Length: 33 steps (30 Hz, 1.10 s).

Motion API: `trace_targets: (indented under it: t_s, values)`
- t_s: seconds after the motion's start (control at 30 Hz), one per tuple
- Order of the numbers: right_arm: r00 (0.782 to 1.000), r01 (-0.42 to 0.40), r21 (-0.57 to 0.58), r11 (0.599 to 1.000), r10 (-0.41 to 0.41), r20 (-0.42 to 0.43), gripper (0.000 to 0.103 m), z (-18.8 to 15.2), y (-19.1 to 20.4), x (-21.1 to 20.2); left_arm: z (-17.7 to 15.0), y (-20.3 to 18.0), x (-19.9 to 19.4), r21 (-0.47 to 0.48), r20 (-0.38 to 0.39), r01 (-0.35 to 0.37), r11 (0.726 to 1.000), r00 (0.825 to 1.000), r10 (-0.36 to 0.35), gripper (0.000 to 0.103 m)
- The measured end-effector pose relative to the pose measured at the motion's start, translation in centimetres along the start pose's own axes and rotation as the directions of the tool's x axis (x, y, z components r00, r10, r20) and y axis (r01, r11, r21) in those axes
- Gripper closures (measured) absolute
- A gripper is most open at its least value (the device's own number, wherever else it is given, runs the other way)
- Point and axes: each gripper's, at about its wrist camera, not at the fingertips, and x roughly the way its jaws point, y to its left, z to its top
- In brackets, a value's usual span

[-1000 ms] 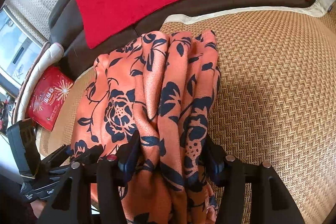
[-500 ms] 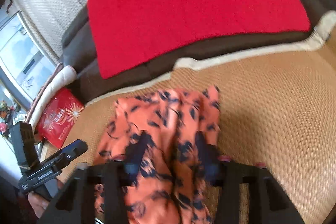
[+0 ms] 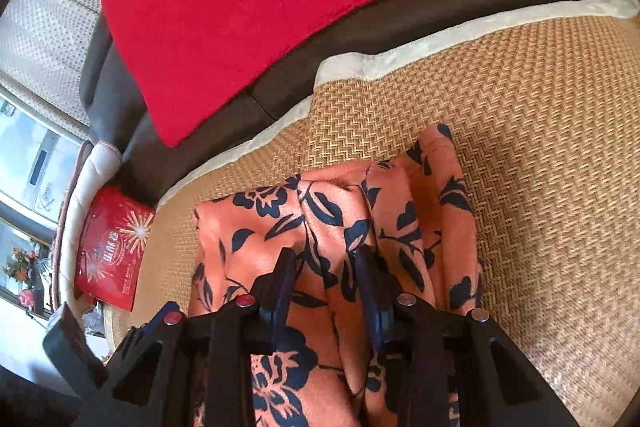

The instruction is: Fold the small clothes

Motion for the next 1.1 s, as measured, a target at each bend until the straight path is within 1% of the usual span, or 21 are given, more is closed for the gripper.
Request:
trace_targets:
  t_s: [0.07, 0.17, 0.27, 0.37, 0.47, 0.57, 0.63, 0.67, 0.77, 0.9, 1.0, 1.03, 1.1]
  values:
    - [1.0, 0.009, -0.014, 1.0, -0.008, 0.015, 0.068, -0.4, 0.2, -1.0, -0.4, 0.7, -0.6, -0.013, -0.002, 0.013, 1.0, 1.0, -0.013, 0.022]
    - [0.999, 0.008, -0.031, 0.999, -0.007, 0.032, 0.065, -1.4, 0.2, -2.9, -0.8, 0.9, -1.7, -0.005, 0.009, 0.008, 1.0, 1.0, -0.007, 0.022]
    - [0.998, 0.021, -0.078, 0.997, -0.017, 0.055, 0.065, -3.1, 0.7, -5.2, -1.9, 0.6, -3.4, 0.035, 0.042, -0.033, 0.999, 0.999, 0.032, 0.022]
    - [0.998, 0.017, -0.108, 0.994, -0.01, 0.067, 0.065, -4.8, 1.3, -7.3, -2.9, 0.0, -4.8, 0.086, 0.068, -0.077, 0.993, 0.995, 0.071, 0.022]
    - [0.998, 0.02, -0.156, 0.988, -0.009, 0.067, 0.065, -7.5, 2.0, -8.7, -4.3, -0.6, -6.1, 0.131, 0.085, -0.111, 0.985, 0.991, 0.101, 0.022]
    - [0.996, 0.078, -0.205, 0.976, -0.069, 0.05, 0.065, -10.4, 2.3, -8.8, -5.5, -1.1, -6.5, 0.165, 0.082, -0.126, 0.978, 0.99, 0.114, 0.021]
    - [0.99, 0.135, -0.225, 0.965, -0.139, -0.001, 0.065, -11.5, 2.0, -7.3, -6.1, -1.3, -6.4, 0.192, 0.081, -0.141, 0.971, 0.989, 0.128, 0.021]
    - [0.987, 0.149, -0.225, 0.963, -0.158, -0.02, 0.065, -11.7, 1.8, -6.6, -6.3, -1.3, -6.4, 0.197, 0.082, -0.143, 0.97, 0.988, 0.129, 0.021]
    - [0.988, 0.148, -0.213, 0.966, -0.156, -0.022, 0.065, -11.3, 2.1, -6.9, -6.2, -0.9, -6.2, 0.187, 0.077, -0.133, 0.973, 0.99, 0.121, 0.021]
    - [0.993, 0.119, -0.19, 0.975, -0.116, 0.023, 0.065, -9.6, 2.6, -8.0, -6.0, -0.5, -6.1, 0.178, 0.066, -0.117, 0.977, 0.992, 0.107, 0.02]
    - [0.991, 0.132, -0.197, 0.972, -0.126, 0.042, 0.065, -8.1, 3.4, -7.4, -5.8, -0.6, -5.8, 0.185, 0.065, -0.116, 0.976, 0.992, 0.106, 0.02]
    - [0.991, 0.137, -0.196, 0.971, -0.133, 0.033, 0.065, -7.7, 3.5, -6.7, -5.7, -0.6, -5.8, 0.189, 0.065, -0.116, 0.975, 0.992, 0.105, 0.02]
    - [0.986, 0.16, -0.182, 0.97, -0.168, -0.025, 0.064, -7.2, 3.1, -4.6, -5.7, -0.6, -5.7, 0.193, 0.065, -0.115, 0.975, 0.992, 0.104, 0.02]
